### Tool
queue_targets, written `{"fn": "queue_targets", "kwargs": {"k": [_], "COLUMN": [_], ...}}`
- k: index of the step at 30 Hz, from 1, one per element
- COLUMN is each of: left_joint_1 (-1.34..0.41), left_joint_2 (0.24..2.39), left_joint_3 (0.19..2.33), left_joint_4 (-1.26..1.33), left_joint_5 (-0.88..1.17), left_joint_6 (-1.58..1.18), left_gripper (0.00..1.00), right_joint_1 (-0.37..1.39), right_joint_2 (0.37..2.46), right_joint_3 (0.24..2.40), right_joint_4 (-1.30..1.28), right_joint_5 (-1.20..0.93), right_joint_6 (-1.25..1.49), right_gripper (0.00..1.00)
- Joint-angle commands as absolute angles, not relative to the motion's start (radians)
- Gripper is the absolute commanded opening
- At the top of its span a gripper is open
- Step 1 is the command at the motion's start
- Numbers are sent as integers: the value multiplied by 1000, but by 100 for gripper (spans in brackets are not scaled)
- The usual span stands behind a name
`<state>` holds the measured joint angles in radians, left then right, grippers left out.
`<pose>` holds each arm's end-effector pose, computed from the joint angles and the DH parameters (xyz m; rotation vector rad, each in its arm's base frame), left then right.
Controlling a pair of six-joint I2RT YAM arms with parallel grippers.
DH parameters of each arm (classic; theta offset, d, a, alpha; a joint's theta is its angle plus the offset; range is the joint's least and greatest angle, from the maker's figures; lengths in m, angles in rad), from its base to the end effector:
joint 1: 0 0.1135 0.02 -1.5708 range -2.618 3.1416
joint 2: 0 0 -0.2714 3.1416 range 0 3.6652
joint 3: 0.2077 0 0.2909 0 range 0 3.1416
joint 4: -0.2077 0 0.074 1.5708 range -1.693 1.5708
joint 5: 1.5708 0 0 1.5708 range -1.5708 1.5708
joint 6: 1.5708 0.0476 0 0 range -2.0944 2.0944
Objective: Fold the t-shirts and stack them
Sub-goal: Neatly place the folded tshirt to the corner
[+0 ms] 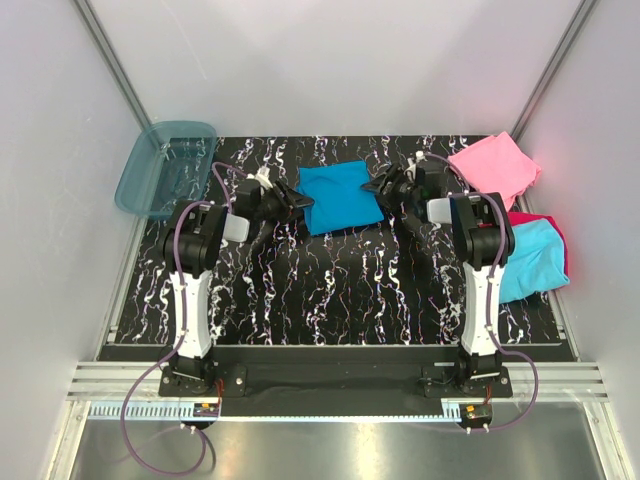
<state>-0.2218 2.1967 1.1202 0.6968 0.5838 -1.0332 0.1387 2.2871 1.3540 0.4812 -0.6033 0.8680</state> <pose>0.4551 -0.1295 0.0692 -0.4379 2.1080 -1.3526 0.5090 0.0983 0.0758 0.3710 2.1324 1.2207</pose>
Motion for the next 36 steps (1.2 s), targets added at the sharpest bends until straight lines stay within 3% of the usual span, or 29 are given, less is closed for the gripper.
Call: {"fn": "queue_targets", "kwargs": {"k": [1, 5, 6, 8, 9, 10, 11, 13, 23, 36], "left_joint_1": [-225, -224, -225, -225, -225, -225, -225, -225, -230, -388], "left_joint_2": [2203, 2197, 2197, 2198, 2197, 2197, 2197, 2191, 2086, 2068], "left_joint_3": [1161, 1163, 1161, 1160, 1157, 1155, 1152, 1144, 1152, 1503], "left_joint_4": [738, 730, 732, 739, 745, 749, 753, 765, 726, 344], "left_joint_5": [604, 604, 604, 609, 611, 614, 617, 621, 640, 647], "left_joint_6": [-1031, -1028, -1028, -1034, -1035, -1038, -1043, -1049, -1031, -922], "left_gripper": [55, 52, 48, 37, 23, 14, 8, 0, 0, 0], "right_joint_1": [181, 201, 202, 204, 204, 206, 204, 204, 204, 164], "right_joint_2": [2327, 2312, 2309, 2301, 2298, 2293, 2283, 2261, 2084, 1744], "right_joint_3": [1368, 1377, 1376, 1371, 1370, 1368, 1362, 1355, 1260, 1261], "right_joint_4": [380, 354, 353, 345, 336, 330, 324, 318, 360, 121], "right_joint_5": [-586, -581, -583, -581, -580, -575, -563, -546, -421, -86], "right_joint_6": [839, 830, 830, 831, 830, 825, 822, 818, 773, 598], "right_gripper": [69, 65, 61, 42, 30, 6, 0, 0, 0, 0]}}
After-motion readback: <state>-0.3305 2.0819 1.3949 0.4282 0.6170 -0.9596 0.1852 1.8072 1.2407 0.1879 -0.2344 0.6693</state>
